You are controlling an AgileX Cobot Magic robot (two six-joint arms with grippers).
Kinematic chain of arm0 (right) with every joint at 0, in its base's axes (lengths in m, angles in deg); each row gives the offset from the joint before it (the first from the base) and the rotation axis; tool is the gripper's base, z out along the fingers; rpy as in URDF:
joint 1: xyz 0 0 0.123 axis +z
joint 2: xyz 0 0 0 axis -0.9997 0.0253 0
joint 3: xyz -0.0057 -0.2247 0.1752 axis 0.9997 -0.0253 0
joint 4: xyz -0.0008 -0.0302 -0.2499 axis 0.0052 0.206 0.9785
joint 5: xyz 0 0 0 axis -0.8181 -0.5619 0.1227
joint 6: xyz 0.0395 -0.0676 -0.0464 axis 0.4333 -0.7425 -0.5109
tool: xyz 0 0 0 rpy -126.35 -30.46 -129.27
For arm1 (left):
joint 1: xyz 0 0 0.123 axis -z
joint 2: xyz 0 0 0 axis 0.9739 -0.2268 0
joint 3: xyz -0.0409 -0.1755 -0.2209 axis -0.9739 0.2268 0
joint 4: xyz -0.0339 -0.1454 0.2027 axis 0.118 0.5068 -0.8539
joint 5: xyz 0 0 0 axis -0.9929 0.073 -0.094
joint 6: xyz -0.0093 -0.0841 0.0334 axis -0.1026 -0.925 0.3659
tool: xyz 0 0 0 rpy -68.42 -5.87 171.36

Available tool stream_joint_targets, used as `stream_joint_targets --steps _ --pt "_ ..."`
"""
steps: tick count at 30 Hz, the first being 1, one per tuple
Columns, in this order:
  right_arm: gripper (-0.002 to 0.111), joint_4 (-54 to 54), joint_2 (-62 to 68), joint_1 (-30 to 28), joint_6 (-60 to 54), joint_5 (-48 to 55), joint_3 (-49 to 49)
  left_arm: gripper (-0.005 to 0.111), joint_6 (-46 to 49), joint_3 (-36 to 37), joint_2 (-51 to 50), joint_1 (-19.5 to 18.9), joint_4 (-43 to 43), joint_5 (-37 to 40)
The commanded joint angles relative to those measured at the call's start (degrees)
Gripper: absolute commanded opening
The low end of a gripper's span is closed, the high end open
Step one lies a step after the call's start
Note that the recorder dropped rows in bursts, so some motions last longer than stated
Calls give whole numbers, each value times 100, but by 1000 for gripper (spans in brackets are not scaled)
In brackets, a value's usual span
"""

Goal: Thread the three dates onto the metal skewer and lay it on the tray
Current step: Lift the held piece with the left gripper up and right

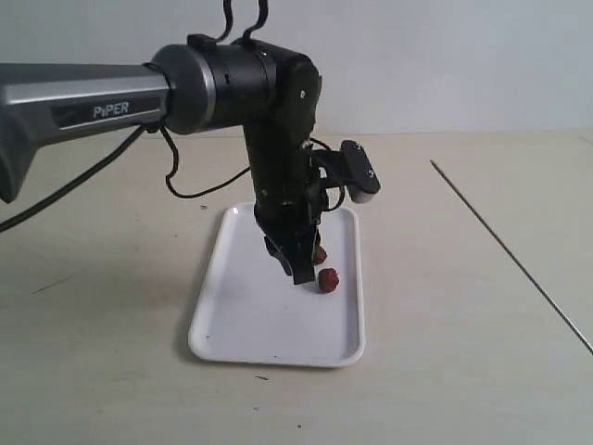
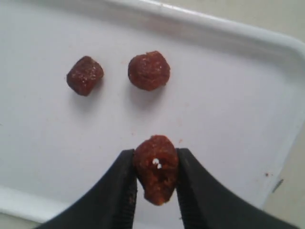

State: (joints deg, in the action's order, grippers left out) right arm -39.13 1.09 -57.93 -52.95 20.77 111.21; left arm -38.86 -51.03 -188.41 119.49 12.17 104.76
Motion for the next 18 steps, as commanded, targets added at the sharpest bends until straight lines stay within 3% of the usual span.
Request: stream_joint_targets --steps 1,5,11,14,18 --pt "0 332 18 2 269 -22 -36 29 -109 16 401 -143 753 151" --pt "0 167 18 2 269 -22 -36 29 -315 16 569 -271 1413 151" --pt "0 55 18 2 279 -22 -47 29 -1102 16 820 -261 1680 270" --pt "0 55 18 2 269 -22 -199 29 -410 16 878 -298 2460 270" --pt "0 -129 18 2 300 -22 -448 29 -200 16 901 -518 3398 270"
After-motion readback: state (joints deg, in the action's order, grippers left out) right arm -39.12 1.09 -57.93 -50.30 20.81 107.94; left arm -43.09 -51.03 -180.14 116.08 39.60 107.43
